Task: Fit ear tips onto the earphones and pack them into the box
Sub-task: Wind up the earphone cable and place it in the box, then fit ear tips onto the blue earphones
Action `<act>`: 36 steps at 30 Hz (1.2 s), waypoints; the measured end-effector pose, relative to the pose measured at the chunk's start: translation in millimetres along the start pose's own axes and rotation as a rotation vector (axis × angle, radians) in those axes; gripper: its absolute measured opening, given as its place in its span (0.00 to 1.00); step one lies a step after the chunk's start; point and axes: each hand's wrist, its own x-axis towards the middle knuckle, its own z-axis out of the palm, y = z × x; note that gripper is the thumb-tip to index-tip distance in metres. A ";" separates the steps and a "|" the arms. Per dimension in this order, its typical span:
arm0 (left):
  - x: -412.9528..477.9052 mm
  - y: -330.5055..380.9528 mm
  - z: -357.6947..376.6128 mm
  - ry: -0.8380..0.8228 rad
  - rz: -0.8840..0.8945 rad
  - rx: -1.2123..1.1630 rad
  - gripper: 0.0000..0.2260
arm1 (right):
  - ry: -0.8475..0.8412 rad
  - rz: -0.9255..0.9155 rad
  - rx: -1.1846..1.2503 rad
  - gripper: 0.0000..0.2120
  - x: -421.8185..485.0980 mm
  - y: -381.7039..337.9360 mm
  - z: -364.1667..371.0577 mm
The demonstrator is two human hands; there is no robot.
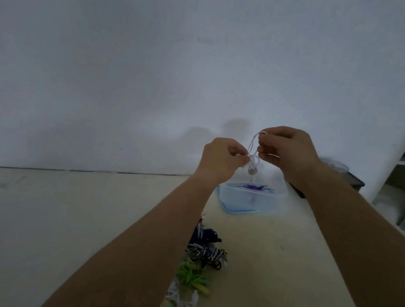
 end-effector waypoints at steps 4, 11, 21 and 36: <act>16.1 -17.0 24.6 -0.037 -0.095 0.133 0.14 | 0.039 0.084 -0.088 0.07 18.5 31.4 -16.7; 14.5 -33.7 22.7 -0.039 -0.040 0.144 0.14 | 0.106 0.016 -0.344 0.11 17.5 53.3 -26.1; -40.5 -54.3 -49.6 0.152 -0.054 0.110 0.05 | -0.259 -0.017 -0.427 0.07 -31.5 58.0 36.1; -127.5 -75.7 -99.7 0.183 -0.150 0.177 0.05 | -0.408 -0.027 -0.906 0.16 -96.2 77.0 69.5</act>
